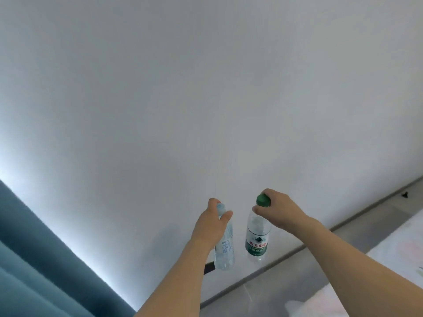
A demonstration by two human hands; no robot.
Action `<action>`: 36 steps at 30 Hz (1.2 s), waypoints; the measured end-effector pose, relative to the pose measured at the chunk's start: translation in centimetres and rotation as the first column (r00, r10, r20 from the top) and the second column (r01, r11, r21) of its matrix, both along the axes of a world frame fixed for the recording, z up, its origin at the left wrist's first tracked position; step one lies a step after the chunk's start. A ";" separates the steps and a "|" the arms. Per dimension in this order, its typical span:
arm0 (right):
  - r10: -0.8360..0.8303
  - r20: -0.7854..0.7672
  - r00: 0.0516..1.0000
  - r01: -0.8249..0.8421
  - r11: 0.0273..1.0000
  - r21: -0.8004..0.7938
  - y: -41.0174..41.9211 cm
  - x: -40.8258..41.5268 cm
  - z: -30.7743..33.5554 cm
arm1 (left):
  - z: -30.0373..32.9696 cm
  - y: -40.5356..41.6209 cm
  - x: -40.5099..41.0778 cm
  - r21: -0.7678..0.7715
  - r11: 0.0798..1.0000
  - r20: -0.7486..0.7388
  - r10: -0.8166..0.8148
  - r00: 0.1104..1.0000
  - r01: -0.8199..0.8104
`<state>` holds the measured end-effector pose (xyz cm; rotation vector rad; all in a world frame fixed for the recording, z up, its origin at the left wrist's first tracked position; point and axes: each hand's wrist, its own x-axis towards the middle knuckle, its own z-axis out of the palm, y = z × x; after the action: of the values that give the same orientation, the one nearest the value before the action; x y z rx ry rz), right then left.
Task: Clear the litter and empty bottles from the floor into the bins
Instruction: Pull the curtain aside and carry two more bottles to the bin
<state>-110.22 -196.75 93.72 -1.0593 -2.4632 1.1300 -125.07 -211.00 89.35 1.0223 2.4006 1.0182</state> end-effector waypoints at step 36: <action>-0.804 0.008 0.595 0.792 0.588 0.165 37.9 10.9 5.3 | 10.6 56.7 5.9 -0.233 0.434 -0.170 -0.899 0.402 0.871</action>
<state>-99.28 -158.88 99.07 -1.9052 -1.6698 0.5824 -119.20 -154.35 99.95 2.1598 1.5292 0.3175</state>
